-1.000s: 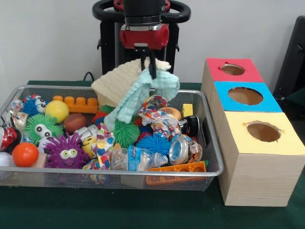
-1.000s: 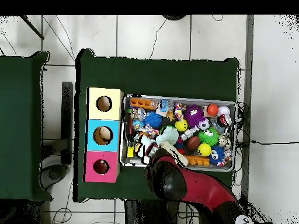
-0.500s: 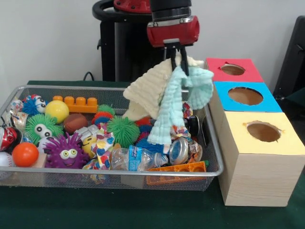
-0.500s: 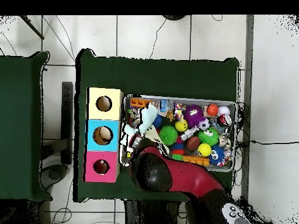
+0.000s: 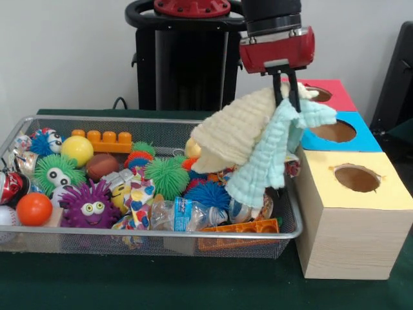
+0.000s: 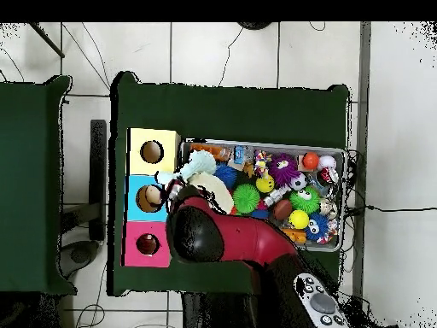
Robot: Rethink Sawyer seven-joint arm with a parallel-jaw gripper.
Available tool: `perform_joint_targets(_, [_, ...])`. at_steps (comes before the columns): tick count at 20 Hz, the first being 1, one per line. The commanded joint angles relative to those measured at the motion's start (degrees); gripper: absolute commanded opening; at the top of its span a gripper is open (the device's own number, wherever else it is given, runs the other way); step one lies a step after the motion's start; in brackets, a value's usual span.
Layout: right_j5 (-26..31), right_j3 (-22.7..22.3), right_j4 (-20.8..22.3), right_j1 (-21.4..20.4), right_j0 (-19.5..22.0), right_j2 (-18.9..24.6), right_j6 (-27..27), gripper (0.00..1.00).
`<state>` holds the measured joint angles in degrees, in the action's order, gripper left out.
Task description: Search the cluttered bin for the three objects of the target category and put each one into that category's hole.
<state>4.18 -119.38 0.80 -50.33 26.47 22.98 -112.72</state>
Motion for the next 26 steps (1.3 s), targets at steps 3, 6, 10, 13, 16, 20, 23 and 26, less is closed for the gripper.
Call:
perform_joint_targets(3, [-0.3,6.6,-1.4,4.2,0.8,-2.0,-7.1,0.0])
perform_joint_targets(6, [6.5,4.8,-0.5,3.3,-0.4,-6.7,-5.5,0.0])
perform_joint_targets(10, [13.6,2.6,0.7,2.4,0.2,-11.1,-3.6,0.0])
perform_joint_targets(13, [19.0,2.6,2.3,2.1,1.9,-12.4,-0.7,0.0])
perform_joint_targets(16, [23.8,4.3,4.1,2.5,1.2,-15.4,0.2,0.0])
perform_joint_targets(20, [29.5,7.0,7.5,4.4,-0.5,-19.9,-0.9,0.0])
perform_joint_targets(23, [30.5,7.9,9.9,5.6,-0.8,-21.7,-1.7,0.0])
perform_joint_targets(26, [28.4,7.4,12.3,6.4,0.2,-22.3,-1.7,0.0])
